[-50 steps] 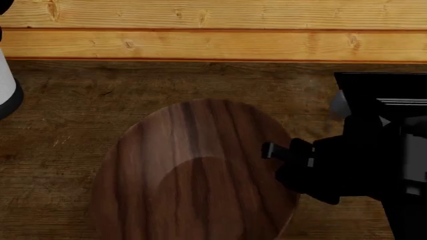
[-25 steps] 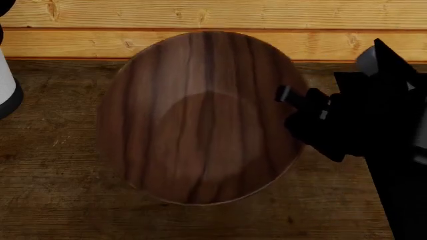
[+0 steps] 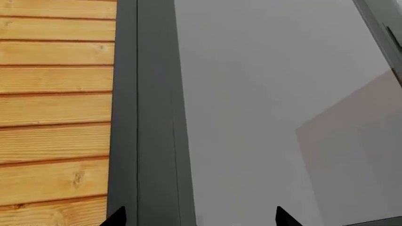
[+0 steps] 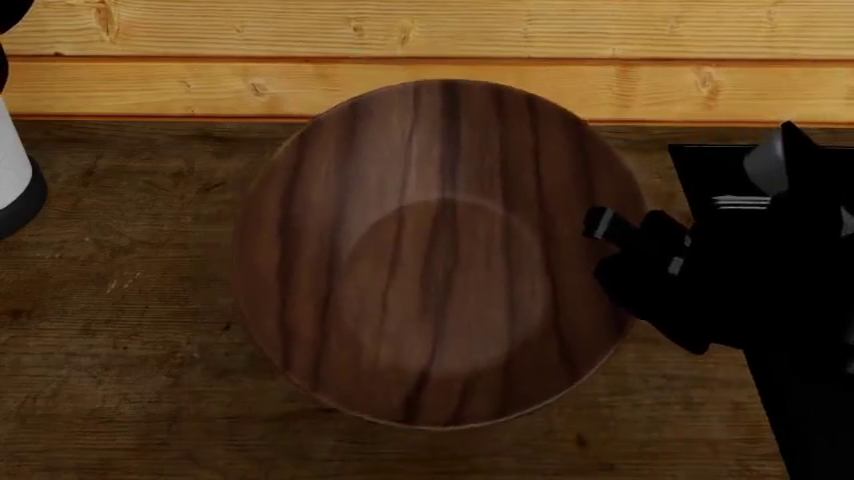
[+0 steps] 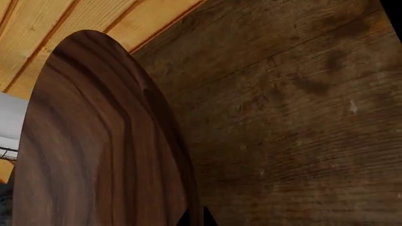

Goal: Move the fresh-baked cupcake off the tray onto the counter, and place the bowl used for mixing into the sink.

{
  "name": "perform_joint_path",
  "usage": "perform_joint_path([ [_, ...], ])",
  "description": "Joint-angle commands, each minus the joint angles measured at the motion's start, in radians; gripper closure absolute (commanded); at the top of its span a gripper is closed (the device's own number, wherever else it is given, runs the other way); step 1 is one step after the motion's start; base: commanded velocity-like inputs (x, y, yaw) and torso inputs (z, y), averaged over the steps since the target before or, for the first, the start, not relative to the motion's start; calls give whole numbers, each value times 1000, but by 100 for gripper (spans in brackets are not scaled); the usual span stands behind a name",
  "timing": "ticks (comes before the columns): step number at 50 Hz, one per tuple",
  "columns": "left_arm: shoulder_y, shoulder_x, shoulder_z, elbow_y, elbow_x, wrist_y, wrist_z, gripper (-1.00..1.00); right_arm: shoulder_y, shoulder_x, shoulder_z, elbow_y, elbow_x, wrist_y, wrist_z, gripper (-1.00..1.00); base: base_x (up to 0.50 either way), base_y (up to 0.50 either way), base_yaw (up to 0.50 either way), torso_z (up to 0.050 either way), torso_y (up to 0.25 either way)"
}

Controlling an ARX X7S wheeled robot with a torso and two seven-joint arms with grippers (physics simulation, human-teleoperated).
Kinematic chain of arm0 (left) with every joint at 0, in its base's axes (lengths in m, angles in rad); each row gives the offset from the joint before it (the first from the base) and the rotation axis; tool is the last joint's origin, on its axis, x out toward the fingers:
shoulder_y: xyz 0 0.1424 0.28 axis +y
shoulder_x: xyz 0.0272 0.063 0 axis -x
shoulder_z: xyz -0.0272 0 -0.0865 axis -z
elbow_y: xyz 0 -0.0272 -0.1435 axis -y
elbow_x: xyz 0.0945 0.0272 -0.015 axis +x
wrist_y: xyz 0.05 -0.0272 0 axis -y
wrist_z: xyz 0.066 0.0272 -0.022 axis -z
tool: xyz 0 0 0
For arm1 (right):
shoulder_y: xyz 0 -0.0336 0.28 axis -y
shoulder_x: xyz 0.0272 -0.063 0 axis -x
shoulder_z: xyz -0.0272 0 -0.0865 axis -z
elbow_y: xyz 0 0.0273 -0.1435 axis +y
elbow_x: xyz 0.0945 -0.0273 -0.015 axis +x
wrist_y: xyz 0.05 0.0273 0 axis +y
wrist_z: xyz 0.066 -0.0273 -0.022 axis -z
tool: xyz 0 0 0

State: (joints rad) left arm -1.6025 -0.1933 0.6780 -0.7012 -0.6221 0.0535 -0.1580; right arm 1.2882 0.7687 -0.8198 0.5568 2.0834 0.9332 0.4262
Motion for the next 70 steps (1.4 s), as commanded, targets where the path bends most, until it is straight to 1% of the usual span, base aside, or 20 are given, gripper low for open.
perform_joint_path([
  [1, -2, 0, 0, 4, -6, -6, 3, -100, 32, -12, 2, 20, -5, 8, 0, 100, 0, 0, 0, 0, 0],
  [13, 0, -2, 3, 12, -8, -12, 0, -100, 87, -2, 14, 19, 19, 10, 66, 100, 0, 0, 0, 0, 0],
  [20, 3, -6, 2, 19, -10, -12, -2, -100, 64, 15, 23, -19, 3, -29, 79, 100, 0, 0, 0, 0, 1],
  [31, -4, -2, 1, 9, -12, -10, 3, -100, 65, 39, 25, -33, 16, -12, 91, 100, 0, -33, 0, 0, 0],
  [46, -5, -2, 4, 5, -11, -8, 3, -100, 46, 43, 29, -46, 28, -23, 99, 100, -30, -344, 0, 0, 0],
  [70, -5, -3, 7, 5, -13, -8, 4, -100, 20, 48, 31, -55, 12, -38, 69, 100, 0, -371, 0, 0, 0],
])
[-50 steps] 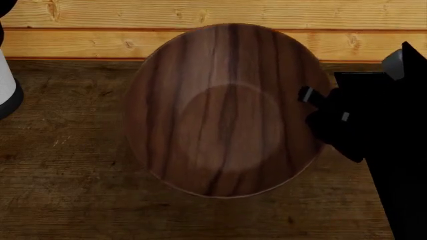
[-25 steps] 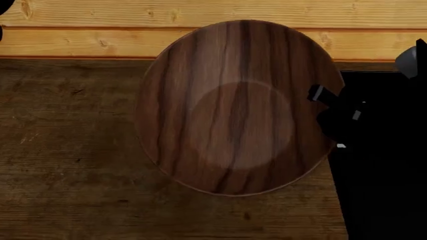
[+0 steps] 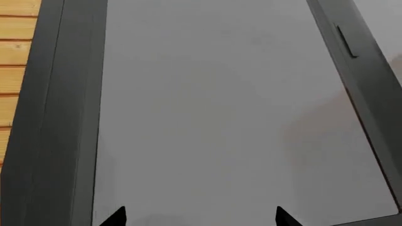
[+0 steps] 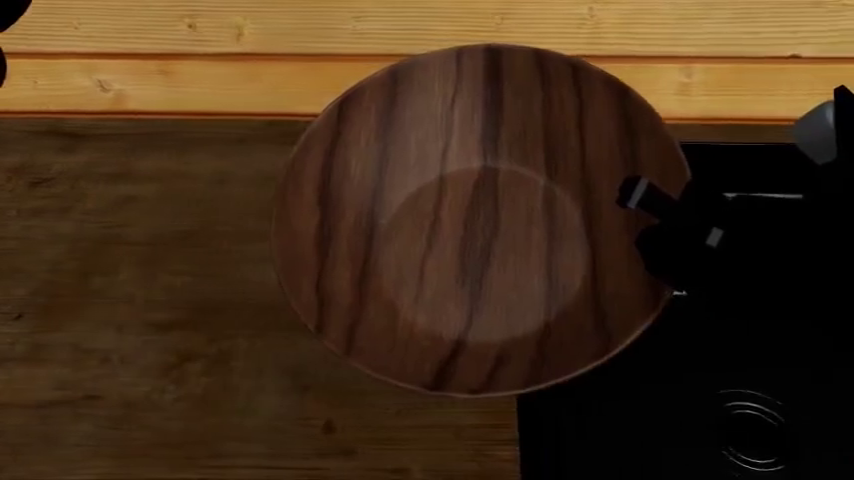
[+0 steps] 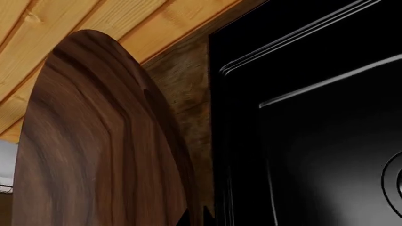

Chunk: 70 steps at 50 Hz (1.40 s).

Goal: Move the fresh-baked cupcake off the tray onto the counter, and place the bowl used for mixing into the sink.

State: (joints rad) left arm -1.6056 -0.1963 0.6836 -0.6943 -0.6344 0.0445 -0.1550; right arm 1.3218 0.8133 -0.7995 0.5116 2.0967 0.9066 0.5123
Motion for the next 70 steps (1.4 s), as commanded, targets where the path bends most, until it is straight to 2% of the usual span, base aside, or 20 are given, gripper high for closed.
perform_joint_path([
  [1, -5, 1, 1, -4, 0, -1, 1, -100, -19, 10, 17, -19, 4, -19, -15, 100, 1, -379, 0, 0, 0],
  [6, -2, 0, 1, 1, -2, 0, 1, -100, -48, 34, 30, -65, 26, -39, 14, 100, 1, -375, 0, 0, 2],
  [31, -1, -2, 3, 5, -4, -1, -2, -100, -26, 19, 20, -30, -25, -37, -35, 100, 0, -368, 0, 0, 0],
  [70, -6, 1, 6, -4, -6, 4, 2, -100, -55, 21, 31, -62, -2, -54, -24, 100, 5, -152, 0, 0, 0],
])
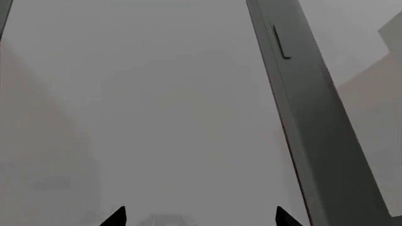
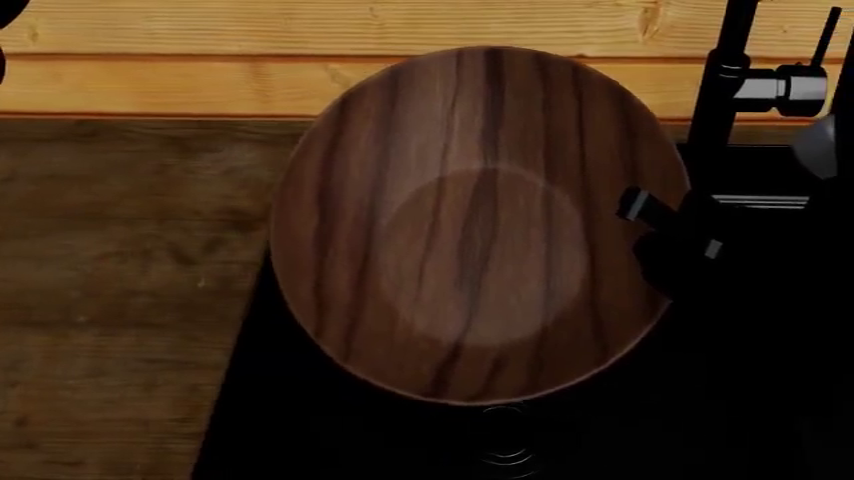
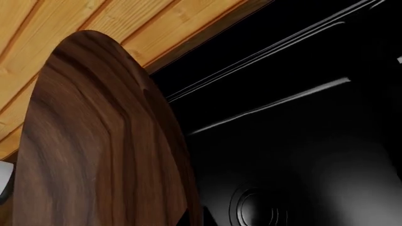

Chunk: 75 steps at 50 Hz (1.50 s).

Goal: Move the fresh-baked cupcake off the tray onto the counter, and place the bowl used for mixing into the sink.

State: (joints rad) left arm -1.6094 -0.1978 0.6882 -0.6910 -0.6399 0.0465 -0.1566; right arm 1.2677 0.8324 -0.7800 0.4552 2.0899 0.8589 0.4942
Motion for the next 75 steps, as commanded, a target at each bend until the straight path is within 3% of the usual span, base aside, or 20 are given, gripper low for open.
perform_joint_path([
  [1, -2, 2, 2, -5, -1, 1, 2, -100, -3, 2, 14, -7, 6, -10, -6, 100, 0, -187, 0, 0, 0],
  [30, 3, -4, 3, 6, -5, -1, 0, -100, -28, -63, -11, 51, -40, -33, -59, 100, 0, -23, 0, 0, 0],
  [59, 2, -4, 5, 8, -9, -4, 0, -100, -53, -69, -23, 77, -5, 0, -55, 100, 0, 0, 0, 0, 0],
  [66, 3, -4, 6, 8, -8, 0, 2, -100, -97, -82, 2, 90, 99, -8, -17, 100, 0, 0, 0, 0, 0],
  [75, 2, -5, 6, 15, -11, -2, 0, -100, -98, -99, -27, 136, 49, -10, -32, 100, 0, 0, 0, 0, 0],
])
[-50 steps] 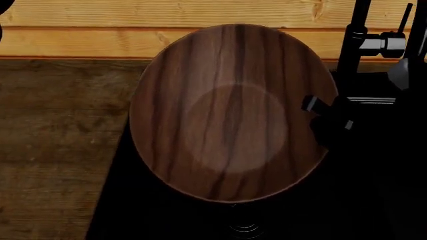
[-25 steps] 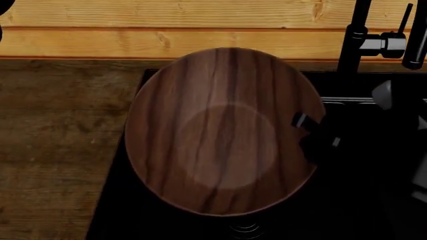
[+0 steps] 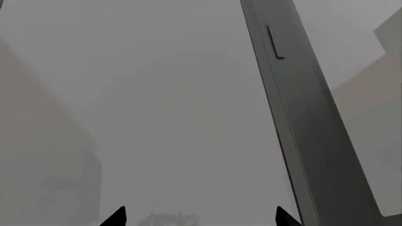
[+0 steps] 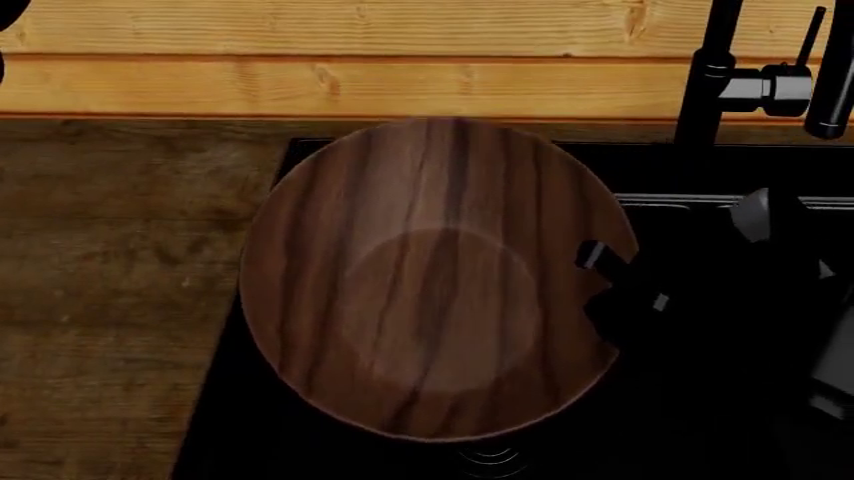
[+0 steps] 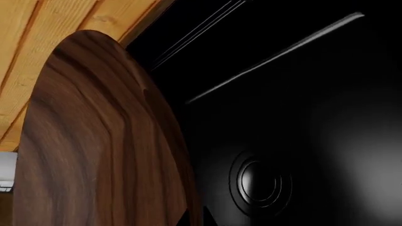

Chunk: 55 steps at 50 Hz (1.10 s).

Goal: Move the fresh-baked cupcake off the tray onto the counter, and place the bowl used for mixing into the sink.

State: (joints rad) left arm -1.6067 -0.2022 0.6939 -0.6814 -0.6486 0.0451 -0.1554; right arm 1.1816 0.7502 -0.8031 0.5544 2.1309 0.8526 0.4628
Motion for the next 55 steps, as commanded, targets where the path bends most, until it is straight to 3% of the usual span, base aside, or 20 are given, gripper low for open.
perform_joint_path([
  [1, -1, -1, -1, 4, -2, 0, -2, -100, -9, -21, -6, 53, 5, -4, -2, 100, 0, 0, 0, 0, 0],
  [31, 0, 0, -5, -1, -8, 13, 5, -100, 60, -143, -92, 390, -6, 80, 2, 100, 0, 0, 0, 0, 0],
  [46, -15, 0, -6, 6, -11, 5, -1, -100, 173, -298, -231, 747, -154, 141, -240, 100, 0, 0, 0, 0, 1],
  [55, -14, -1, -5, 9, -11, 4, -3, -100, 166, -303, -302, 754, -84, 117, -235, 100, 0, 0, 0, 0, 0],
])
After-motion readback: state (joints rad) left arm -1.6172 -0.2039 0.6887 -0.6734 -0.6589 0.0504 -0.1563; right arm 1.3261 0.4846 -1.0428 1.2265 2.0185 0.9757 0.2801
